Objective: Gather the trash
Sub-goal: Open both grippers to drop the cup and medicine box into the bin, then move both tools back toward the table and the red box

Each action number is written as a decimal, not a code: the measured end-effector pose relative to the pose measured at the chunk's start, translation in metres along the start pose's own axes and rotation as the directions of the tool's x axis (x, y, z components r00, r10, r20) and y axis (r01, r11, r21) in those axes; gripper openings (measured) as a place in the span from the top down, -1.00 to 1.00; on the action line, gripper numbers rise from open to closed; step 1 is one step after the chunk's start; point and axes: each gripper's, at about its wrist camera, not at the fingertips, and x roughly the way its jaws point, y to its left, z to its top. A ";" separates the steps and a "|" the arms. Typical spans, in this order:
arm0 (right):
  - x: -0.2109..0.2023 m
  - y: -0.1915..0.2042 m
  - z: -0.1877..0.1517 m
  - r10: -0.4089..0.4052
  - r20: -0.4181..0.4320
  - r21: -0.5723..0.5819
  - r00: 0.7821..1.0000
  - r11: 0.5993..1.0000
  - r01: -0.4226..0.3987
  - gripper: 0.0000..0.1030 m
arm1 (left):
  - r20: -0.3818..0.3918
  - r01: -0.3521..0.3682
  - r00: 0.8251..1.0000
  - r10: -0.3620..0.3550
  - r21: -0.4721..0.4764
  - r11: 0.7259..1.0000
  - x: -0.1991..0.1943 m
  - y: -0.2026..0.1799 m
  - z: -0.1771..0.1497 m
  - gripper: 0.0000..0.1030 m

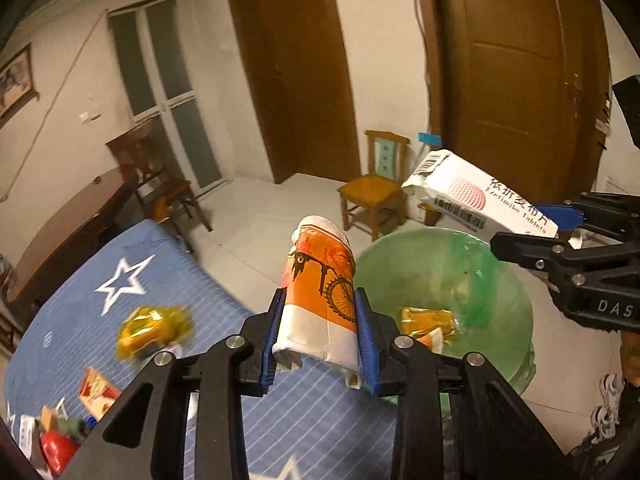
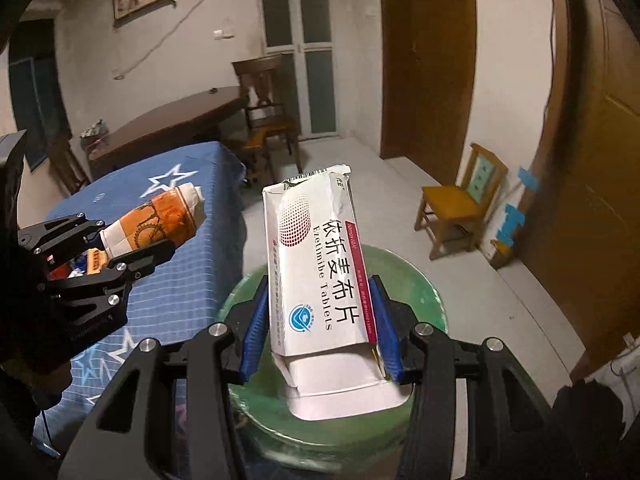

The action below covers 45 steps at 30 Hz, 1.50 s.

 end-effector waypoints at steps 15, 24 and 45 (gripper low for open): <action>0.019 -0.037 -0.017 -0.026 -0.064 0.100 0.998 0.994 0.033 0.10 | -0.069 0.107 0.992 -0.104 0.042 0.993 0.059 -0.036 0.003 0.32; 0.028 -0.049 -0.015 -0.023 -0.072 0.130 0.997 0.991 0.032 0.10 | -0.082 0.145 0.987 -0.141 0.047 0.988 0.073 -0.041 0.001 0.30; 0.032 -0.038 -0.007 -0.007 -0.059 0.115 0.998 0.993 0.013 -0.05 | -0.074 0.186 0.979 -0.190 -0.065 0.980 0.043 0.006 -0.012 -0.05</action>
